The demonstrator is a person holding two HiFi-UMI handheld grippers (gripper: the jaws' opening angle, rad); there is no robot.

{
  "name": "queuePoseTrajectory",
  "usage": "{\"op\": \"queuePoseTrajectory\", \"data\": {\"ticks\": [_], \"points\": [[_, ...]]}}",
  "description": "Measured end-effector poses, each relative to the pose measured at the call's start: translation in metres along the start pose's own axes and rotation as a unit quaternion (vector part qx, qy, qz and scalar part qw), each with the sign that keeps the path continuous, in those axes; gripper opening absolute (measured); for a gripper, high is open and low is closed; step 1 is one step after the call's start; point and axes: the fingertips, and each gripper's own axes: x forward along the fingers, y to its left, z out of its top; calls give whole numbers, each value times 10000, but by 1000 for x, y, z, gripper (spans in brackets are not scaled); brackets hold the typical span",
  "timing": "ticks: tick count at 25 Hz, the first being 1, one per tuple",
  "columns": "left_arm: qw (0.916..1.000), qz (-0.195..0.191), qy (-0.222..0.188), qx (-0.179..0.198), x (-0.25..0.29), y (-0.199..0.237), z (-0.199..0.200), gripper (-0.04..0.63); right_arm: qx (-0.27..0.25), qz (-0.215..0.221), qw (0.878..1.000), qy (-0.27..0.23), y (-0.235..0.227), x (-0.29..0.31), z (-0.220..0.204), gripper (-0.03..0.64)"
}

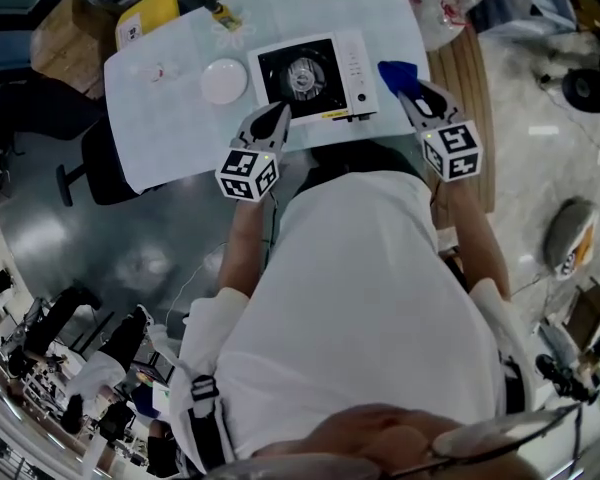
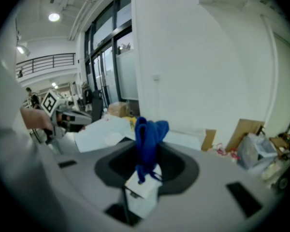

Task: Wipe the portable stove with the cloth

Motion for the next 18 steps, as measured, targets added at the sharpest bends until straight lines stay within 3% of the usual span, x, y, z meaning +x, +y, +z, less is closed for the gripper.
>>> {"op": "queuePoseTrajectory", "data": {"ticks": [18], "points": [[9981,347,481,-153,80,-25,6,31,-79,583,9965,598,-90,87,-43,132]]}}
